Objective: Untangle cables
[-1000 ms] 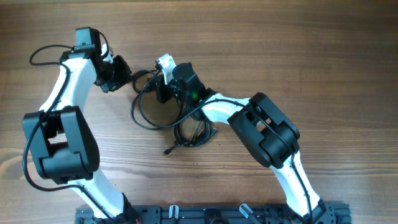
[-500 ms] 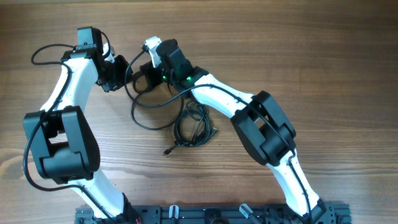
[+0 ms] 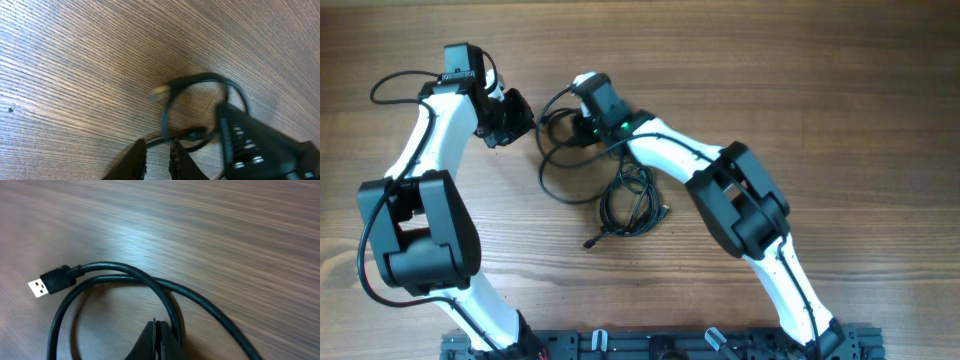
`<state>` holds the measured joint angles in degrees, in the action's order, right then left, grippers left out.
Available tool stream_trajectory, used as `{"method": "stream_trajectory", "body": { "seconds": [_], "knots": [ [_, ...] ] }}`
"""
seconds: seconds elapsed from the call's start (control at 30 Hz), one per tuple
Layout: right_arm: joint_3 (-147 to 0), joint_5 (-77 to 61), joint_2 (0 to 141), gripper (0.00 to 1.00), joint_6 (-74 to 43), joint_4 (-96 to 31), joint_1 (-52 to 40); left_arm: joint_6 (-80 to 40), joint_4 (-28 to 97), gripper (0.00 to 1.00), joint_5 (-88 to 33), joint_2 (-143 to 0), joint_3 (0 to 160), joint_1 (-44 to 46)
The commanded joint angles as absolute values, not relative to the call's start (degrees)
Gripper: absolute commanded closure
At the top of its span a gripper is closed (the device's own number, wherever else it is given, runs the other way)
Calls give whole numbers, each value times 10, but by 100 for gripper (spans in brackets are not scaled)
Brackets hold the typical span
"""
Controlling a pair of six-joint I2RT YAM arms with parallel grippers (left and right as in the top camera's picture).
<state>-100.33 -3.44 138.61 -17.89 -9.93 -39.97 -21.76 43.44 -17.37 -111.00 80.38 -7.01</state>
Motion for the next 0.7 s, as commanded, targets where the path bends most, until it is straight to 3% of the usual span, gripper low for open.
{"method": "stream_trajectory", "body": {
  "seconds": [0.0,0.43,0.67],
  "knots": [
    [-989,9,1405,96,-223,-165,-329,-219,433,80,-169,-1099,799,-69],
    [-989,-43,1405,88,-238,-369,-81,-219,433,80,-169,-1099,799,-69],
    [-989,4,1405,90,-175,-517,65,-219,433,80,-169,-1099,799,-69]
  ]
}}
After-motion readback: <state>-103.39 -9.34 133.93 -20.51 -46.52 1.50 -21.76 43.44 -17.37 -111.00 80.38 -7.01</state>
